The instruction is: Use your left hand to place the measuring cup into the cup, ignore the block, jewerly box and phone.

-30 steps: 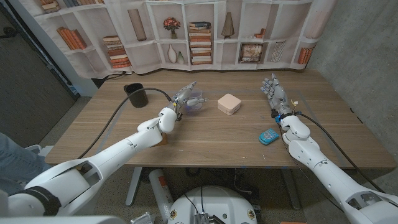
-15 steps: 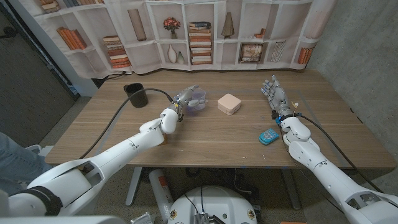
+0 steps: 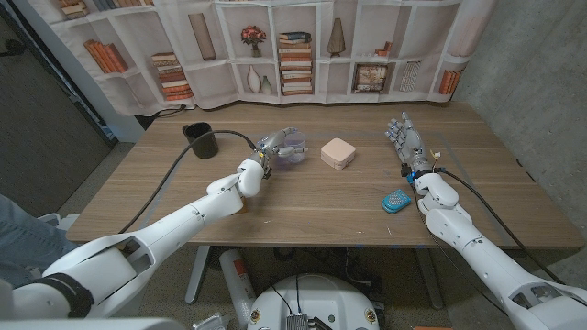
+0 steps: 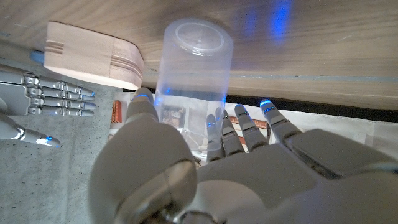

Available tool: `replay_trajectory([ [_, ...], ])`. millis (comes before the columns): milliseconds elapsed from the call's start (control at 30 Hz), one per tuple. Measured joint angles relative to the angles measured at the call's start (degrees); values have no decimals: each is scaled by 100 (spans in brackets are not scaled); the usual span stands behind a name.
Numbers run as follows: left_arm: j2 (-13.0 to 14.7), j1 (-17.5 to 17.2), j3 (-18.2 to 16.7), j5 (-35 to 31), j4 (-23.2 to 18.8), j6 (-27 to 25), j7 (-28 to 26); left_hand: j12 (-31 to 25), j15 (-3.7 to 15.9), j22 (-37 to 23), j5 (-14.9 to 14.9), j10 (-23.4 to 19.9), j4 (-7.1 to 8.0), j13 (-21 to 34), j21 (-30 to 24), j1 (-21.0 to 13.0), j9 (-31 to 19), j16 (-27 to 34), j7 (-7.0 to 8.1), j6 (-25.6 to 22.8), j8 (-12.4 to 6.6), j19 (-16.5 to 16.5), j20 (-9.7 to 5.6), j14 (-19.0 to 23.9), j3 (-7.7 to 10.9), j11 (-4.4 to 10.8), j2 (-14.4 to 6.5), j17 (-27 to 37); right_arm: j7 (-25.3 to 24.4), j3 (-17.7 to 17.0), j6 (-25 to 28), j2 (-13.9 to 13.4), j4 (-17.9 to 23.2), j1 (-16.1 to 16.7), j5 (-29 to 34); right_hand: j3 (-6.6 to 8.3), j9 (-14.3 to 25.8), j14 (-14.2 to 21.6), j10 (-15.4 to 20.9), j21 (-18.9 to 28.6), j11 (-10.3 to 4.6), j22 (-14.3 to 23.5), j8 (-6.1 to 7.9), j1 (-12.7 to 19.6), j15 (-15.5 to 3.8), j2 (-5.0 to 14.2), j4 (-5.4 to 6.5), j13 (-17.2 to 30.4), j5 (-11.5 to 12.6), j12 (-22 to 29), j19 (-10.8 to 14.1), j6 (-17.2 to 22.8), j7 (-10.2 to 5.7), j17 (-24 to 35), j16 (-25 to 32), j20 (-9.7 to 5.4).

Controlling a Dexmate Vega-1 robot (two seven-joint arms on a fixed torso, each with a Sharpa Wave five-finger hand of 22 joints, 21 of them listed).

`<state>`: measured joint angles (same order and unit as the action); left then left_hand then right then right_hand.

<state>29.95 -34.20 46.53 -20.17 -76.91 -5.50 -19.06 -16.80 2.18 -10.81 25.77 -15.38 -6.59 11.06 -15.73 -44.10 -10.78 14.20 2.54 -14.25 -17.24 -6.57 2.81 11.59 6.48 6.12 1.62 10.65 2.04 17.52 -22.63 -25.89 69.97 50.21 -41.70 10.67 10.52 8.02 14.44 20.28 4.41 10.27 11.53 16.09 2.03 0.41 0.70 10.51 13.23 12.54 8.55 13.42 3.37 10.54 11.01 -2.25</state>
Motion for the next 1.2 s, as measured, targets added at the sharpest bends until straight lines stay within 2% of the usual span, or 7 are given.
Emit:
replay_trajectory([
  [333,-27,7,-4,57,51,79,-39,0,9,-27,-4,-255,-130,27,-85,-384,0,23,23,-206,-44,-264,100,241,120,140,-186,16,-7,8,31,-16,22,0,5,-15,0,-1,0,0,0,0,0,0,0,0,-15,0,0,0,11,0,0,-1,3,11],
  [533,-39,7,-27,84,69,90,-75,0,11,-53,-141,-784,-132,52,-85,-573,-30,23,-18,-721,-317,-264,100,489,168,256,-239,37,-14,16,57,-23,39,-2,17,-16,0,-1,0,-39,0,0,0,0,0,0,-16,0,0,0,32,-1,1,-1,3,-11],
  [600,-41,1,-37,97,70,90,-85,0,19,-53,-171,-887,-131,56,-85,-580,-30,23,20,-862,-377,-264,100,553,168,338,-231,43,-16,17,62,-23,42,-5,20,-16,0,-1,0,-39,0,-1,0,0,0,0,-15,0,0,0,32,-1,1,-1,3,-11],
  [733,-45,-11,-53,126,70,90,-96,0,13,-53,-227,-975,-109,56,-85,-580,-29,23,64,-943,-376,-228,202,602,191,367,-231,43,-18,20,74,-25,42,-13,22,-15,0,-2,-1,-38,0,-1,0,0,0,0,-15,0,0,0,32,-1,1,-1,3,-11],
  [833,-47,-20,-61,143,69,90,-103,73,13,-53,-249,-920,-91,72,-72,-580,-29,22,121,-887,-264,-199,283,602,209,332,-231,43,-18,23,81,-25,43,-18,23,-15,0,-1,20,-38,21,-1,0,0,0,0,-15,0,0,0,32,-1,1,-1,3,-11],
  [1000,-32,-78,-110,192,8,67,-119,135,31,-53,-290,-788,-85,83,-57,-646,-29,-5,284,-724,-146,-167,315,583,215,310,-286,43,-17,27,85,-25,41,-24,23,-15,0,-2,20,-38,21,-1,0,0,0,0,-15,0,0,0,32,-1,1,-1,3,-11],
  [1200,15,-129,-163,233,-83,18,-125,183,0,-53,-293,-757,-85,109,-57,-691,-29,-50,313,-694,-89,-136,346,551,215,279,-301,69,-14,30,89,-27,37,-28,29,-15,0,-2,20,-66,21,-1,0,0,0,0,-15,0,0,0,32,-1,1,-1,3,-11],
])
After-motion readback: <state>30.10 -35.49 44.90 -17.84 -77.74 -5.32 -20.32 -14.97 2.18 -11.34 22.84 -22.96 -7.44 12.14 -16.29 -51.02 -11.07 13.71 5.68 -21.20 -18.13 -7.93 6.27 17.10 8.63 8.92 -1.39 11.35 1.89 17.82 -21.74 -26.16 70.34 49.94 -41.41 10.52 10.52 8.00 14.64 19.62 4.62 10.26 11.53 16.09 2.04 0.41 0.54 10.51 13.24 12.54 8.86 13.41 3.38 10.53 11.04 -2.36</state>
